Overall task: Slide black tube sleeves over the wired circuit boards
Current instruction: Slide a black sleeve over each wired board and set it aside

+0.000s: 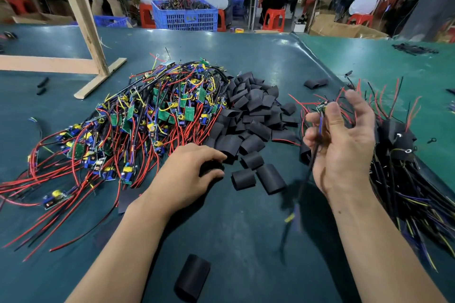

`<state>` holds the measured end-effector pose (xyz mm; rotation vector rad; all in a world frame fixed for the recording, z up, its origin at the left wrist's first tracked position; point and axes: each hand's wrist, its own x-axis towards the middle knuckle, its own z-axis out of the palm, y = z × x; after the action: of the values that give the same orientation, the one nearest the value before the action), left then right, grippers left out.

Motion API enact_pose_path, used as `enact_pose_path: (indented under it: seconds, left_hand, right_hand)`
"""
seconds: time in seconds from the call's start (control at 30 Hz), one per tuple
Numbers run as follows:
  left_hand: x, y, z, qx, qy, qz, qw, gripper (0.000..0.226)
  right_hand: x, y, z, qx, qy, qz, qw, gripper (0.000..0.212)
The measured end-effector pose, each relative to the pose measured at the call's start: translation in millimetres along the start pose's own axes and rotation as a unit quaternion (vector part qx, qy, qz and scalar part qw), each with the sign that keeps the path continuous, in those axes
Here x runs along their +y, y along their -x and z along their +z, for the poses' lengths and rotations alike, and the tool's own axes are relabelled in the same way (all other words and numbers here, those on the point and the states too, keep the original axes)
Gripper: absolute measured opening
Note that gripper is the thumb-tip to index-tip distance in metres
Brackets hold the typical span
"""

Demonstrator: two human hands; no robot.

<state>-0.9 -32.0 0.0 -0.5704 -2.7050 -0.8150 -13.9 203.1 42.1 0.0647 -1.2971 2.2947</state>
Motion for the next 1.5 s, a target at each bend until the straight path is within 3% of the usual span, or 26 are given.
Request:
enact_pose_path:
  seconds: [0.07, 0.17, 0.27, 0.47, 0.57, 0.8, 0.93, 1.07, 1.2, 1.33, 1.43, 1.5]
  left_hand:
    - [1, 1, -1, 0.000, -0.001, 0.003, 1.000, 0.032]
    - [0, 3, -3, -0.005, 0.019, 0.013, 1.000, 0.034]
    - [-1, 4, -4, -0.001, 0.009, -0.003, 1.000, 0.038]
    - [-2, 3, -6, -0.023, -0.010, -0.010, 1.000, 0.034]
    - [-3, 3, -6, -0.030, -0.008, -0.035, 0.999, 0.036]
    - [6, 2, -6, 0.103, -0.006, 0.036, 0.994, 0.034]
    - [11, 1, -5, 0.162, 0.097, 0.015, 0.982, 0.029]
    - [16, 1, -4, 0.184, 0.174, -0.013, 0.967, 0.027]
    - [28, 6, 2, 0.115, 0.294, 0.020, 0.949, 0.026]
    - [46, 3, 17, 0.037, 0.393, -0.016, 0.919, 0.036]
    - [49, -6, 26, 0.102, 0.473, -0.079, 0.872, 0.043]
    - [43, -11, 27, 0.159, 0.508, -0.128, 0.837, 0.033]
  right_hand:
    - [-1, -1, -1, -0.012, -0.017, 0.035, 0.999, 0.011]
    - [-4, -4, -6, -0.054, -0.086, 0.134, 0.986, 0.023]
    - [-3, -3, -6, -0.083, -0.082, 0.121, 0.986, 0.027]
    - [0, 0, 2, -0.039, -0.041, 0.106, 0.993, 0.011]
    - [-3, -3, -1, -0.029, -0.071, 0.129, 0.989, 0.016]
    - [2, 0, 3, -0.070, -0.056, 0.185, 0.979, 0.032]
    - [9, 8, 5, -0.110, 0.028, 0.145, 0.983, 0.016]
    - [7, 9, 3, -0.160, 0.025, 0.122, 0.979, 0.009]
    - [3, 12, 6, -0.204, -0.010, 0.142, 0.969, 0.014]
    - [7, 21, 11, -0.260, -0.011, 0.198, 0.945, 0.021]
    - [14, 29, 15, -0.307, 0.016, 0.235, 0.922, 0.019]
    - [19, 33, 17, -0.314, 0.055, 0.241, 0.917, 0.017]
